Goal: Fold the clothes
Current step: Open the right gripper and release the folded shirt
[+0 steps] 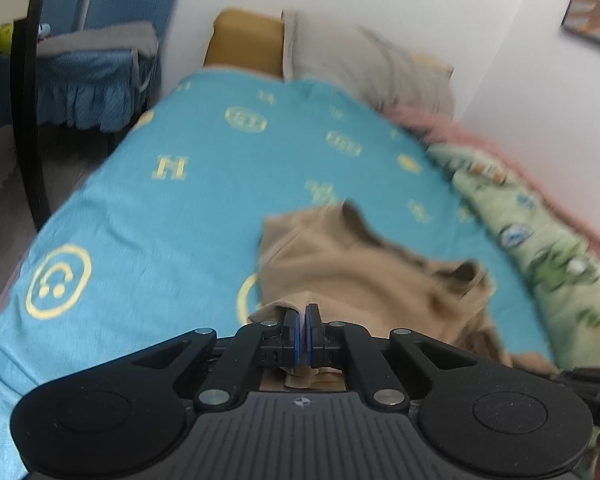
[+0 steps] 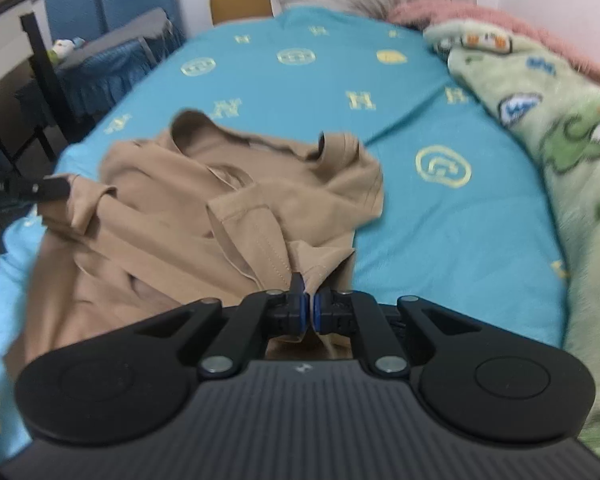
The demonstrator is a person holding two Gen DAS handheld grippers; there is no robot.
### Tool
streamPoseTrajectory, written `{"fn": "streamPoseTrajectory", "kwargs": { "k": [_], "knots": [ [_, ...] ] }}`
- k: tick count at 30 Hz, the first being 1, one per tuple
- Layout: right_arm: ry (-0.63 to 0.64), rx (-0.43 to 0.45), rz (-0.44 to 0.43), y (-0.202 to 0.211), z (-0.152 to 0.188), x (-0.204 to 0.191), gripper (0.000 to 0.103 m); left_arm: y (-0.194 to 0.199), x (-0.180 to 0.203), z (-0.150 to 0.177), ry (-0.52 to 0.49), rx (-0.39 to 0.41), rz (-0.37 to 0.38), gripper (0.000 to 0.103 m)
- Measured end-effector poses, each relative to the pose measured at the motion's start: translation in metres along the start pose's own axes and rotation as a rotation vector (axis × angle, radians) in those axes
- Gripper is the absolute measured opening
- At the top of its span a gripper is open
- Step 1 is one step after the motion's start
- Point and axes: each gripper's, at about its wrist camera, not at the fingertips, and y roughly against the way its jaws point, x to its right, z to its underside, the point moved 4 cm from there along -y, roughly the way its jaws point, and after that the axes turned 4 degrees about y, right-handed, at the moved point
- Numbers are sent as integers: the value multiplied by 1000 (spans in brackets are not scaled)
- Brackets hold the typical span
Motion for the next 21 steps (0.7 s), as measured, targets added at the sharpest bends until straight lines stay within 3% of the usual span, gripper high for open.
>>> {"fn": "streamPoseTrajectory", "kwargs": {
  "k": [5, 7, 8, 10, 12, 13, 14, 16, 21],
  "knots": [
    [-44, -36, 12, -21, 14, -1, 10, -16, -4, 7, -43, -33, -18, 7],
    [-51, -35, 22, -20, 14, -3, 10, -13, -3, 8, -48, -30, -19, 13],
    [-68, -35, 23, -17, 14, -2, 10, -7, 1, 8, -63, -25, -19, 19],
    [-101, -33, 26, -11, 14, 1, 12, 6, 11, 10, -95, -16, -18, 51],
    [-133, -31, 27, -3, 13, 3, 18, 19, 20, 11, -126, -6, -17, 56],
    [-143, -22, 23, 3, 14, 2, 35, 26, 25, 12, -142, -1, -16, 59],
    [-154, -4, 18, 11, 14, 3, 62, 32, 29, 13, -158, 4, -16, 61],
    [-172, 49, 9, 29, 14, 1, 87, 49, 41, 15, -187, 23, -16, 74],
    [-198, 156, -5, 79, 18, -11, 84, 91, 64, 30, -238, 85, -1, 96]
  ]
}}
